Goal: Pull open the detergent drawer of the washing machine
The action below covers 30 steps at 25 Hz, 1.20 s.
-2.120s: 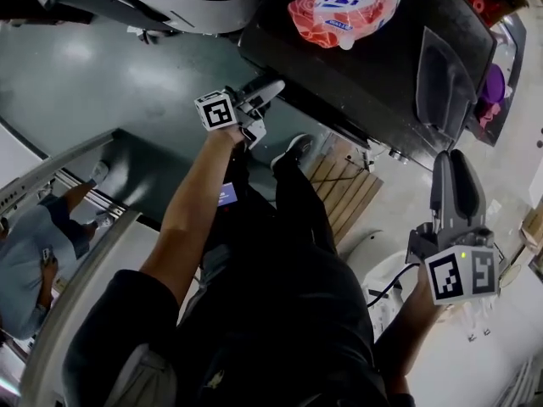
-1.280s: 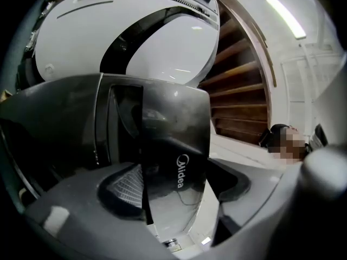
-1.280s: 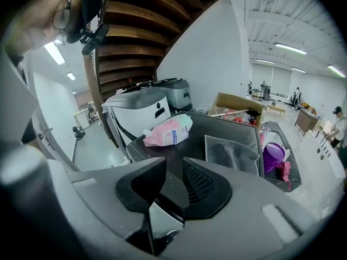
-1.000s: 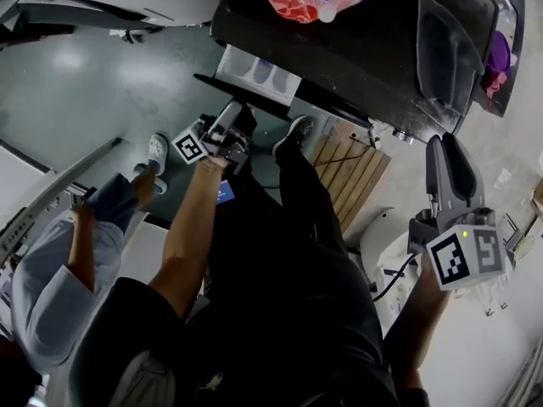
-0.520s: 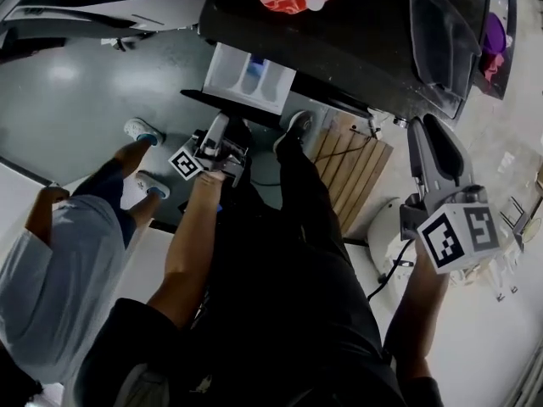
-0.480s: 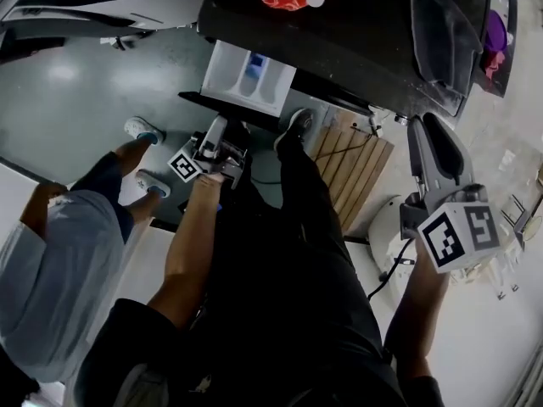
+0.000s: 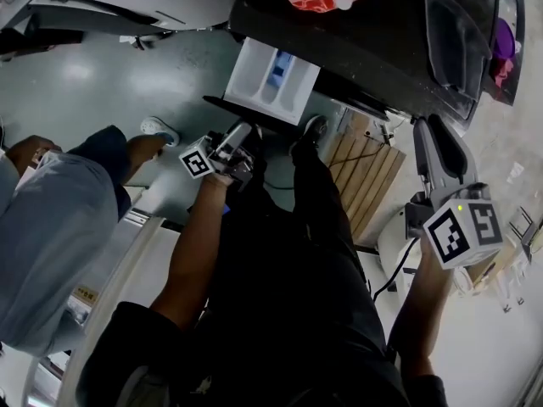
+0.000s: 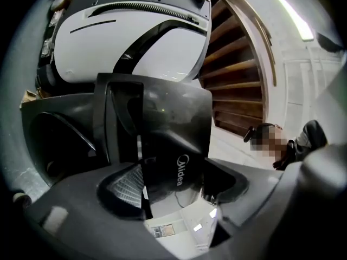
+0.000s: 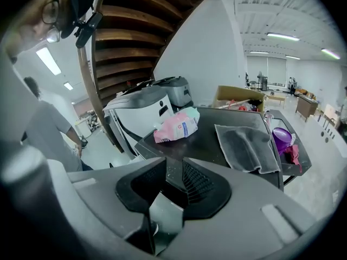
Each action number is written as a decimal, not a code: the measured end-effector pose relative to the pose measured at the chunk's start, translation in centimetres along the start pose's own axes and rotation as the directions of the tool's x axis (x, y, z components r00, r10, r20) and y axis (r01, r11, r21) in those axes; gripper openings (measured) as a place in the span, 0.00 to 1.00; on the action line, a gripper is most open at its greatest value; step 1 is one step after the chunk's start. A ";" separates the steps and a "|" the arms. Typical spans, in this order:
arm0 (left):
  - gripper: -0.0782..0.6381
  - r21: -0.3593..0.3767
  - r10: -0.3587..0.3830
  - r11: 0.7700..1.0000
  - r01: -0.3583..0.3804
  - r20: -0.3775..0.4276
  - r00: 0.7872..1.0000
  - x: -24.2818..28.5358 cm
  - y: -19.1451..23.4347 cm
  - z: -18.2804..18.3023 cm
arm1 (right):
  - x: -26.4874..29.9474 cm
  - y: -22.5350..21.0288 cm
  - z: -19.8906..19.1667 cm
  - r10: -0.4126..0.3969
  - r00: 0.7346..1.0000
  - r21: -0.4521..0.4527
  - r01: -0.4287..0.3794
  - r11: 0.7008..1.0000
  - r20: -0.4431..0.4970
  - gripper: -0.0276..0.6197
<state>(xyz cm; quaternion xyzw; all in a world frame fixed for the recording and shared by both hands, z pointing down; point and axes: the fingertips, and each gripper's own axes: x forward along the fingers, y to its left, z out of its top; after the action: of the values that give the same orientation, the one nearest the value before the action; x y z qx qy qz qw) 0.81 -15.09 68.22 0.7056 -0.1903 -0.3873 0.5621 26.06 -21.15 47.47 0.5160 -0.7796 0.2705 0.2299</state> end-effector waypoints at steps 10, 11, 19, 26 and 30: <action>0.64 0.197 0.320 0.945 -0.263 -0.379 0.868 -2.1 2.3 -1.4 | -1.8 2.9 3.5 0.007 0.996 -0.014 -0.006 1.000 0.087 0.16; 0.64 0.232 0.346 0.935 -0.269 -0.426 0.836 -2.4 2.1 -1.6 | -2.0 3.2 3.9 0.008 0.995 -0.014 -0.006 1.000 0.097 0.16; 0.64 0.429 0.450 0.877 -0.216 -0.580 0.679 -3.9 -0.6 1.1 | -3.7 5.7 7.3 0.014 0.981 -0.017 -0.011 1.000 0.193 0.16; 0.59 0.595 0.542 0.781 -0.189 -0.497 0.677 -3.6 -5.7 7.1 | -6.0 7.2 10.5 0.010 0.954 -0.050 0.006 0.999 0.301 0.16; 0.58 0.688 0.550 0.714 -0.130 -0.436 0.713 -2.2 -10.1 10.0 | -7.6 8.1 11.7 -0.001 0.939 -0.060 0.023 0.998 0.344 0.16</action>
<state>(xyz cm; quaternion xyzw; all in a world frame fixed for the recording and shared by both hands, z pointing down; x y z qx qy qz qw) -9.87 -17.06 58.72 0.8818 -0.2461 0.0647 0.3971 20.35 -21.08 32.40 0.5525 -0.8128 0.1502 0.1079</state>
